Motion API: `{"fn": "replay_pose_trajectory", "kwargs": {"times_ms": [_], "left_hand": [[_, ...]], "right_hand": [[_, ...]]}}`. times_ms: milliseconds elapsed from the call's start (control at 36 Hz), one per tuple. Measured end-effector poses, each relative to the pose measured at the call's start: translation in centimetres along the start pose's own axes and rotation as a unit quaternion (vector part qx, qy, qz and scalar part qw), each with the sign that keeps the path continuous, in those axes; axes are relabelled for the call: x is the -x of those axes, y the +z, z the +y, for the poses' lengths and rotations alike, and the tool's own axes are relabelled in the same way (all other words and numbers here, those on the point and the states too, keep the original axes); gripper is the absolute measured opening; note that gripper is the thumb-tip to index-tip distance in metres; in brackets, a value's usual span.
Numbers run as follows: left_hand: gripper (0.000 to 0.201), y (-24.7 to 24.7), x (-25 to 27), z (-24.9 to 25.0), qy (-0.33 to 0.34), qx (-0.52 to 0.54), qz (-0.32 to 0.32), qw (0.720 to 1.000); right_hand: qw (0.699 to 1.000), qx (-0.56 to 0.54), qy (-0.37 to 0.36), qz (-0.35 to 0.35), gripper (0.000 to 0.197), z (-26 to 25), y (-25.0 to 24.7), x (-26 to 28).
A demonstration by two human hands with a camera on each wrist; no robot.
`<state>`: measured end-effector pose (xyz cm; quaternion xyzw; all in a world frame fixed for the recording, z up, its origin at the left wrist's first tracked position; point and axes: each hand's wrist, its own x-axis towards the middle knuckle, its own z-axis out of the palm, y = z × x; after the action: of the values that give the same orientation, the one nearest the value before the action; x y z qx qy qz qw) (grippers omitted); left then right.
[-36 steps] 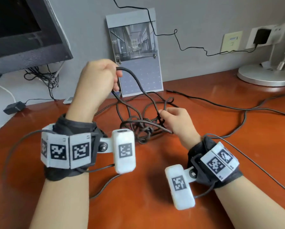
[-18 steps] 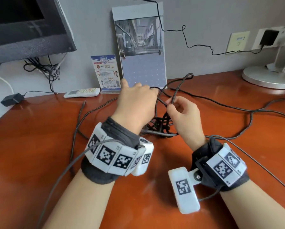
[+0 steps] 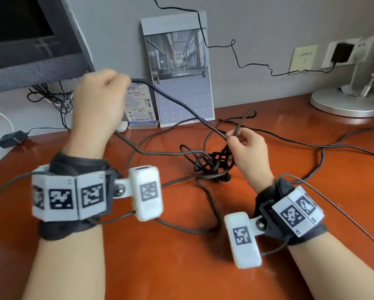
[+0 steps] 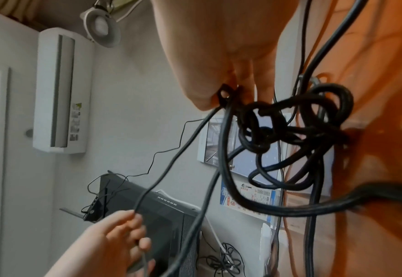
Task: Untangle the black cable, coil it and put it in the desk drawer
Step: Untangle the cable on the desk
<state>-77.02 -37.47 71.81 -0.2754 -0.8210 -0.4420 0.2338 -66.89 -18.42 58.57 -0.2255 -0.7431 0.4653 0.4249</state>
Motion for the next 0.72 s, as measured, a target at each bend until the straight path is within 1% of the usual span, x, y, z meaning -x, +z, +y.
{"fn": "replay_pose_trajectory", "kwargs": {"times_ms": [56,83,111,139,167,222,250,306,333,389,444,500,528,583,611,722], "left_hand": [[0.026,-0.4,-0.2,-1.2,-0.057,-0.041,-0.062,0.996],[0.024,-0.3,-0.1,-1.7,-0.074,-0.084,-0.085,0.990],[0.022,-0.2,0.0,-1.9,-0.077,-0.135,-0.091,0.984],[0.022,0.0,0.2,-1.9,-0.066,-0.183,-0.086,0.977],[0.025,0.3,0.4,-1.7,-0.050,-0.226,-0.081,0.969],[0.050,1.0,1.0,-0.9,-0.008,-0.304,-0.077,0.950],[0.063,1.5,1.4,-0.3,0.025,-0.336,-0.071,0.939],[0.079,2.9,2.6,1.3,0.118,-0.379,-0.074,0.915],[0.081,3.8,3.2,1.9,0.169,-0.386,-0.092,0.902],[0.075,5.6,4.0,2.7,0.241,-0.381,-0.151,0.880],[0.060,7.0,4.6,2.8,0.258,-0.360,-0.225,0.868],[0.047,7.8,4.8,2.3,0.238,-0.342,-0.280,0.865],[0.039,7.8,4.8,2.1,0.228,-0.333,-0.292,0.867],[0.026,7.6,4.6,1.9,0.209,-0.314,-0.289,0.880],[0.025,7.4,4.5,1.9,0.200,-0.305,-0.283,0.887],[0.036,7.0,4.0,1.7,0.174,-0.283,-0.251,0.909]], "right_hand": [[1.000,0.005,-0.006,-0.008,0.013,-0.3,0.2,0.2],[1.000,0.005,-0.011,-0.010,0.013,-0.5,0.3,0.3],[1.000,0.004,-0.018,-0.012,0.014,-0.7,0.5,0.5],[1.000,0.003,-0.026,-0.013,0.013,-0.8,0.6,0.7],[0.999,0.003,-0.034,-0.012,0.012,-0.8,0.6,0.8],[0.999,0.003,-0.046,-0.009,0.011,-0.8,0.7,0.9],[0.999,0.001,-0.051,-0.007,0.011,-0.8,0.8,1.0],[0.998,0.002,-0.061,-0.005,0.012,-0.9,0.9,1.2],[0.998,0.003,-0.066,-0.006,0.012,-0.9,0.9,1.3],[0.997,0.004,-0.075,-0.008,0.012,-1.0,0.9,1.4],[0.997,0.005,-0.076,-0.016,0.014,-1.1,0.8,1.4],[0.997,0.008,-0.074,-0.022,0.014,-1.1,0.9,1.5],[0.997,0.010,-0.075,-0.024,0.013,-1.0,0.9,1.5],[0.996,0.014,-0.084,-0.029,0.010,-1.0,1.0,1.6],[0.995,0.019,-0.092,-0.030,0.009,-1.1,1.1,1.7],[0.993,0.037,-0.109,-0.035,0.012,-1.2,1.2,1.8]]}}
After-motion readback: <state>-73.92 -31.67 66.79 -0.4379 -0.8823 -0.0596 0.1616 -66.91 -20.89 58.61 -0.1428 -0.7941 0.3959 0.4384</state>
